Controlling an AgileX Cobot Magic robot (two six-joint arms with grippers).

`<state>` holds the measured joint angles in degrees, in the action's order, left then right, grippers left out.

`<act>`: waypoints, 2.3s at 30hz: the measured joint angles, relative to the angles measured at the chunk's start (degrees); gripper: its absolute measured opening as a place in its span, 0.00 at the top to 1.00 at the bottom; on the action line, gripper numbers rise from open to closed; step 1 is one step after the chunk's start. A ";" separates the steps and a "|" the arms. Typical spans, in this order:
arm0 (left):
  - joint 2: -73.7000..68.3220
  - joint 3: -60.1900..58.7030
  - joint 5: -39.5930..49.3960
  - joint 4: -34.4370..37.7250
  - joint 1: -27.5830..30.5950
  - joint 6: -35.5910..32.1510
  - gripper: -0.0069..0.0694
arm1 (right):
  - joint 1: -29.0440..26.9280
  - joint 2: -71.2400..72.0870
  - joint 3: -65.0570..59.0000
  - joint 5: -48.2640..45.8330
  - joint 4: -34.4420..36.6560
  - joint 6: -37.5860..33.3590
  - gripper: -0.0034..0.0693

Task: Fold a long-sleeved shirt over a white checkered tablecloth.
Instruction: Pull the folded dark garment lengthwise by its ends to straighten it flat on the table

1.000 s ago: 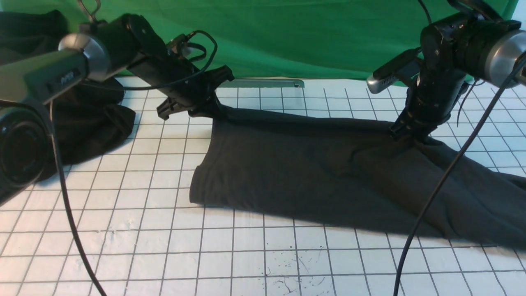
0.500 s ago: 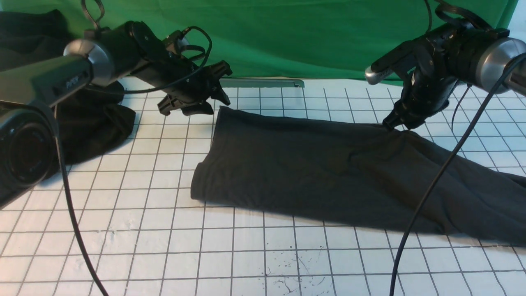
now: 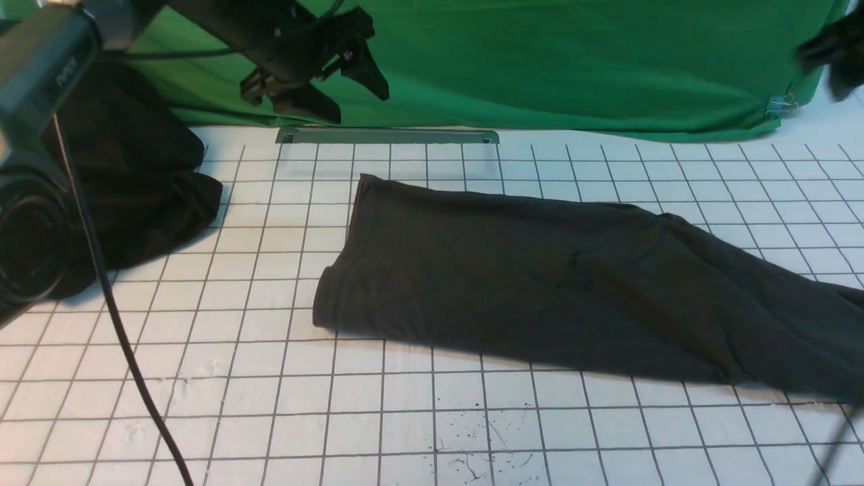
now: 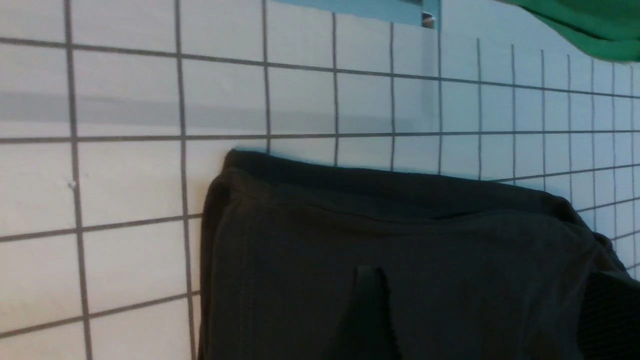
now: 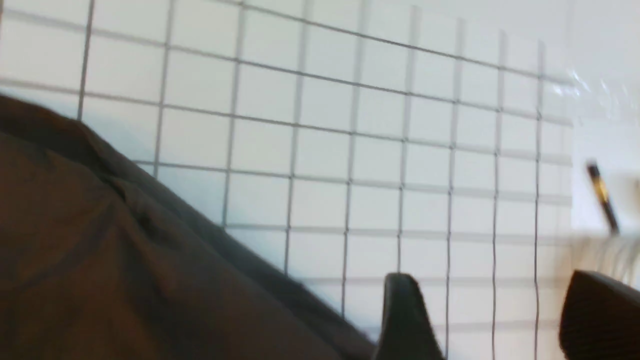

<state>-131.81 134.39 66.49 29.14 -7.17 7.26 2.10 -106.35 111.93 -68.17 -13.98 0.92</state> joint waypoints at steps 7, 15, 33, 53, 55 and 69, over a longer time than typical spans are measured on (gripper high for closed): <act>0.06 2.52 3.07 -0.18 0.00 -1.15 0.32 | -17.37 15.74 -25.11 1.57 8.43 -1.30 0.26; 0.01 2.52 3.11 0.54 0.00 -1.77 0.38 | -27.72 10.87 -44.71 15.72 18.41 -6.60 0.14; 0.01 2.52 3.11 0.65 0.00 -3.43 0.39 | -28.90 2.25 -40.55 4.91 16.11 -7.60 0.17; 0.01 2.52 3.11 0.65 0.00 -4.74 0.39 | -28.96 -5.23 -33.94 7.90 16.06 -6.71 0.40; 0.01 2.52 3.11 0.65 0.00 -4.74 0.39 | -28.96 -5.70 -33.94 7.93 16.06 -6.99 0.46; 0.01 2.52 2.23 0.65 0.00 -4.87 0.39 | -28.98 -4.12 -27.19 2.31 15.51 -9.03 0.92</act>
<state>-131.81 136.92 68.72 29.79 -7.17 2.39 -26.88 -110.47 84.74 -65.86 1.53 -8.11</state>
